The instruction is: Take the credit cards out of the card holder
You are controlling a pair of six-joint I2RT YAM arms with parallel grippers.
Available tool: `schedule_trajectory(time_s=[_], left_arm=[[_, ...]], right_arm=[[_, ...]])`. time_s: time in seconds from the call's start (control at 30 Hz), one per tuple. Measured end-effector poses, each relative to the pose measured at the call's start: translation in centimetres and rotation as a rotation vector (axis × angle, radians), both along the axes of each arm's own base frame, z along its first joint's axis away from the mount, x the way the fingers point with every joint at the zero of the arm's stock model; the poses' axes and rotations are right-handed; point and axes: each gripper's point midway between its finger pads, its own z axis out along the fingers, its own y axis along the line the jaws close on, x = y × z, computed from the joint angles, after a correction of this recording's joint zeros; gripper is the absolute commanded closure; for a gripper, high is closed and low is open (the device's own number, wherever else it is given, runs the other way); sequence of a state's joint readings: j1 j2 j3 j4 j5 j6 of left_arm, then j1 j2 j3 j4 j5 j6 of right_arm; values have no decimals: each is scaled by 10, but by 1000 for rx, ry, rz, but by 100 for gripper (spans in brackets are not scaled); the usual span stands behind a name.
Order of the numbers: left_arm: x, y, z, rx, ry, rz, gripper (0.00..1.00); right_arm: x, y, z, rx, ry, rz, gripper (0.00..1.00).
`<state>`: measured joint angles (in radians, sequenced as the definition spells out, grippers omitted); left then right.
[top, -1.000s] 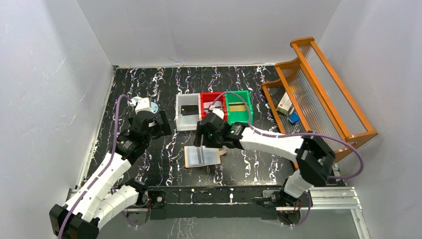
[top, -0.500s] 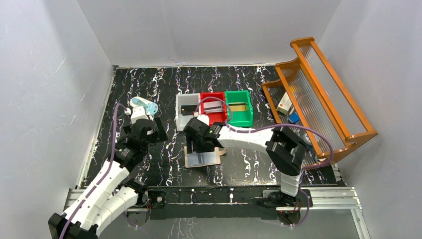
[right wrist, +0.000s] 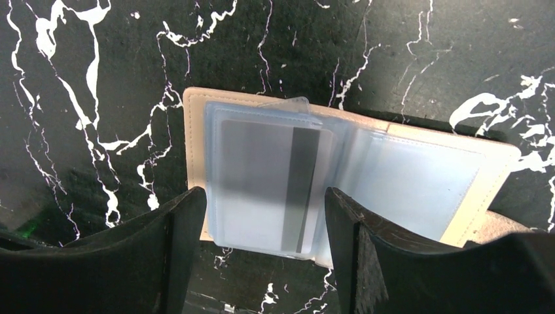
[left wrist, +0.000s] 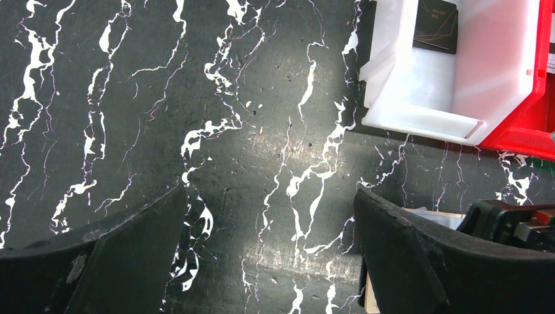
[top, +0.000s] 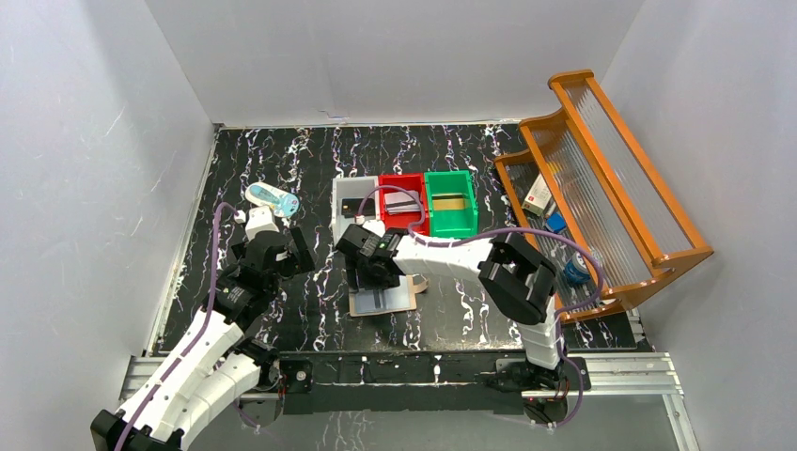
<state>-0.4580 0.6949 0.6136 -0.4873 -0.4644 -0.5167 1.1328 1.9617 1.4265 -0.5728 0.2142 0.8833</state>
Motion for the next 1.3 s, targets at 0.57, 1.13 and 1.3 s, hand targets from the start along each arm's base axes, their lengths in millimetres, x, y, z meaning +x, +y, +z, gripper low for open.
schedule_trajectory(time_s=[0.57, 1.13, 1.3], left_arm=[[-1, -2, -4, -1, 16, -10, 2], [-1, -29, -19, -48, 85, -149, 2], [-1, -29, -18, -47, 78, -152, 2]], right_arm=[[-2, 2, -8, 11, 9, 30, 27], [-3, 0, -2, 232, 131, -9, 25], [-4, 3, -5, 136, 112, 3, 25]])
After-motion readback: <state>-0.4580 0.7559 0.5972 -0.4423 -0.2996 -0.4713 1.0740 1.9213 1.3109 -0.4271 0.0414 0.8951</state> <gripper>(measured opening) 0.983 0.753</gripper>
